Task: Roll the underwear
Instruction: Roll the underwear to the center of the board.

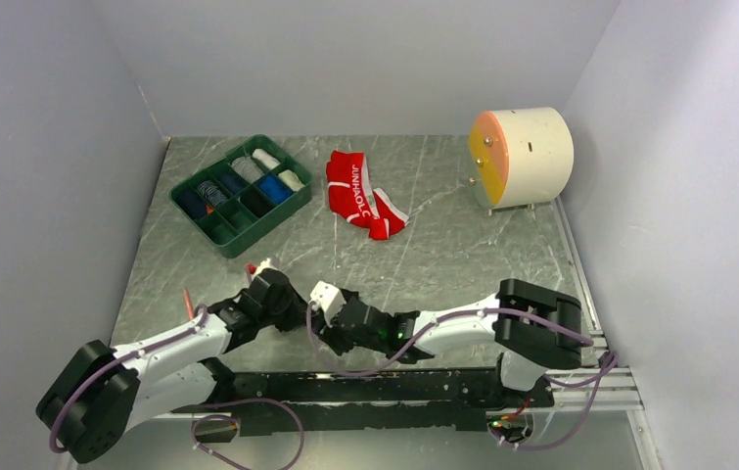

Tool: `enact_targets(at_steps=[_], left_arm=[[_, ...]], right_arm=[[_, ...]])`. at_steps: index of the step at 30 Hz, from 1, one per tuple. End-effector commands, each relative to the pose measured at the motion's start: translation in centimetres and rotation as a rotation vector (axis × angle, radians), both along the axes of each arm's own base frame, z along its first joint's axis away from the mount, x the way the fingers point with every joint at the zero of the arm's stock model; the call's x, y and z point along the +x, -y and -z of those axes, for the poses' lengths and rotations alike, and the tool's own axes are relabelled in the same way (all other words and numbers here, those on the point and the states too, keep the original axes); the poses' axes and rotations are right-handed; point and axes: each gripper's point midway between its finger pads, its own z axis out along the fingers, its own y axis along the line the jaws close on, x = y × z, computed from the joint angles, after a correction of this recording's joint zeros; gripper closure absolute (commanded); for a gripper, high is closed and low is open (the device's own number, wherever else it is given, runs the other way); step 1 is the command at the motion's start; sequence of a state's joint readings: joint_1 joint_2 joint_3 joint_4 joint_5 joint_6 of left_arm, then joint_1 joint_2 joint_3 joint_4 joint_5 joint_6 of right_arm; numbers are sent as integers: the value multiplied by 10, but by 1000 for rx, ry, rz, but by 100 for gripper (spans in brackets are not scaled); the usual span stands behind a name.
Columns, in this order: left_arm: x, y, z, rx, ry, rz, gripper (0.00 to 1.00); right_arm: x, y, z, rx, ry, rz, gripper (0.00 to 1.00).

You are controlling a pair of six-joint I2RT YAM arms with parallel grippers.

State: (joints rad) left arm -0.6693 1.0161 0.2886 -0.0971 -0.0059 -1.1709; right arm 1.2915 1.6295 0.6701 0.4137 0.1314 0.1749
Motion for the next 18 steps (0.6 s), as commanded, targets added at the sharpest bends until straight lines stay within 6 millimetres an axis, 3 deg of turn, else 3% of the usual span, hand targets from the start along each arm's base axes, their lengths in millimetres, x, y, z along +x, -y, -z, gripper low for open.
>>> enact_targets(at_steps=[1,4,9,18], left_arm=[[-24,-27,31,151,-121,4,95],[-25,-25,32,148,-135,8,95],[-26,-23,33,145,-144,18,95],[-25,-21,29,140,-133,30,95]], right_arm=[[15,19,-17,-148,227,71,48],[-1,10,-25,-115,271,31,39],[-12,-5,-21,-116,300,26,37],[2,-12,-21,-142,420,86,35]])
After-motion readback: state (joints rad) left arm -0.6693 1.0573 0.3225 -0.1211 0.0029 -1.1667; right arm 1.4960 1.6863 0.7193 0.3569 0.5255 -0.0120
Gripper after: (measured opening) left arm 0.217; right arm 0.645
